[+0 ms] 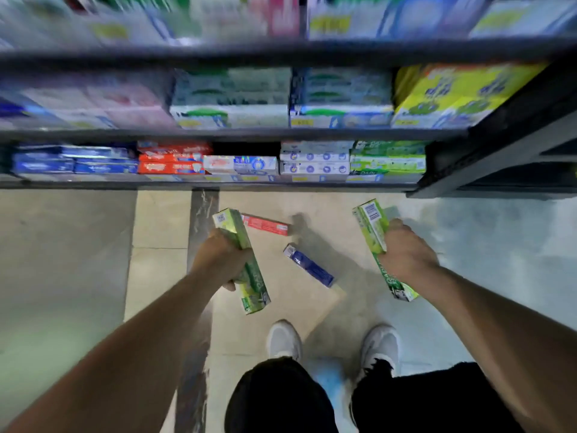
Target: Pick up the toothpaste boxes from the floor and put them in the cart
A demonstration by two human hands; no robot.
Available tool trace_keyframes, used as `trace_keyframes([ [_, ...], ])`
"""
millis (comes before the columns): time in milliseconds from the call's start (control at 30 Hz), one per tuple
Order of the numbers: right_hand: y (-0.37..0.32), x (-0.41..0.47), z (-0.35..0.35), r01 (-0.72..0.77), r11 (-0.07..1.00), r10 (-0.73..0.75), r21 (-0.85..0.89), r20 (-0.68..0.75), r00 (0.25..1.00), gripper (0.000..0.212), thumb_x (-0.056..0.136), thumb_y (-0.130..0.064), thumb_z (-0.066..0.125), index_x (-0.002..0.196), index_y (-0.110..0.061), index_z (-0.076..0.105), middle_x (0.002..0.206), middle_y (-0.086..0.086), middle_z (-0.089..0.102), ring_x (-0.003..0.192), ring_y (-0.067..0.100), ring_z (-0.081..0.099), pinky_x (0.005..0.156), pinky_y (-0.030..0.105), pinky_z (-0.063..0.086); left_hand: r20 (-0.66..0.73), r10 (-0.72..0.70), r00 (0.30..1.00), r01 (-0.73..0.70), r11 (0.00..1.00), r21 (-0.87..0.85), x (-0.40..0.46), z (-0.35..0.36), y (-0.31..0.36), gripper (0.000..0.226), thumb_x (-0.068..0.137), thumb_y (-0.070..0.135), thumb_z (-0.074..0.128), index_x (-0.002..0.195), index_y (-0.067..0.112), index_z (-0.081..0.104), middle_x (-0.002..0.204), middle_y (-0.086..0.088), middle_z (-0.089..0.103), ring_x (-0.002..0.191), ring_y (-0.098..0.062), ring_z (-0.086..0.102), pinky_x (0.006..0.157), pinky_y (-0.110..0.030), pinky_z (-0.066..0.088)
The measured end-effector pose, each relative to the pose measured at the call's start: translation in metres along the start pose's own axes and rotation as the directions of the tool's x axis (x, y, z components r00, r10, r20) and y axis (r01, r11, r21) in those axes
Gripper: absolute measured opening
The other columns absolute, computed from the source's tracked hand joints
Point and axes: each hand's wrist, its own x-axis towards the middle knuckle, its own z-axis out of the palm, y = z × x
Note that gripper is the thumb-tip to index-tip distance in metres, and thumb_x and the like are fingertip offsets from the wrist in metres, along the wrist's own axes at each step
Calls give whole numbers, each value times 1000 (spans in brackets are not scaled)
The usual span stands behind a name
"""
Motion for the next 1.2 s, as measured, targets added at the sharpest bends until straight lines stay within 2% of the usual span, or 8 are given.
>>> trace_keyframes([
  [333, -4, -255, -292, -87, 966, 94, 243, -15, 996, 41, 86, -25, 66, 117, -10, 43, 119, 13, 59, 107, 33, 61, 78, 34, 48, 174, 281, 944, -312, 932, 183, -311, -173, 133, 43, 82, 30, 68, 107, 15, 36, 87, -12, 65, 54, -30, 71, 54, -48, 60],
  [533, 65, -366, -394, -155, 875, 251, 458, -155, 955, 35, 82, -28, 69, 104, -16, 44, 97, 4, 61, 93, 27, 63, 74, 35, 53, 280, 543, 791, -612, 697, 374, -449, -182, 236, 42, 84, 31, 70, 103, 13, 36, 86, -10, 58, 55, -26, 64, 39, -30, 51],
  [633, 116, -399, -422, -161, 833, 315, 529, -215, 924, 32, 80, -26, 68, 99, -14, 45, 87, 4, 59, 80, 25, 63, 69, 38, 56, 320, 663, 676, -721, 506, 474, -500, -160, 288, 45, 85, 37, 67, 107, 15, 36, 95, -8, 58, 63, -22, 60, 51, -33, 49],
  [767, 200, -435, -448, -187, 788, 413, 586, -278, 867, 30, 82, -26, 64, 103, -13, 47, 92, 9, 62, 86, 29, 64, 66, 34, 51, 376, 743, 554, -797, 343, 497, -559, -101, 356, 53, 77, 44, 67, 108, 14, 37, 105, -10, 58, 89, -31, 65, 72, -42, 57],
  [967, 355, -489, -470, -222, 711, 532, 667, -304, 790, 39, 81, -52, 60, 98, -19, 53, 88, 3, 59, 78, 24, 57, 64, 33, 48, 461, 787, 409, -867, 178, 466, -658, 33, 439, 63, 79, 45, 68, 120, 6, 39, 116, -11, 60, 102, -31, 61, 72, -29, 44],
  [1067, 428, -521, -476, -274, 673, 589, 687, -275, 760, 22, 86, -36, 64, 86, -23, 47, 80, -1, 52, 77, 22, 48, 57, 29, 37, 522, 767, 373, -903, 169, 395, -707, 100, 472, 59, 78, 44, 69, 117, 11, 39, 107, -4, 59, 87, -25, 61, 66, -33, 53],
  [1133, 476, -538, -476, -319, 657, 622, 683, -253, 741, 30, 83, -35, 67, 100, -20, 48, 95, 5, 59, 83, 25, 52, 63, 31, 41, 540, 751, 379, -916, 224, 332, -739, 140, 490, 54, 79, 38, 71, 111, 13, 36, 102, -7, 58, 78, -27, 65, 52, -38, 57],
  [1200, 521, -546, -477, -346, 625, 658, 699, -234, 716, 49, 79, -39, 70, 116, -17, 46, 107, 9, 61, 89, 27, 57, 70, 35, 50, 559, 745, 363, -916, 177, 359, -769, 174, 506, 56, 81, 41, 70, 114, 12, 35, 101, -5, 58, 73, -25, 63, 54, -37, 56],
])
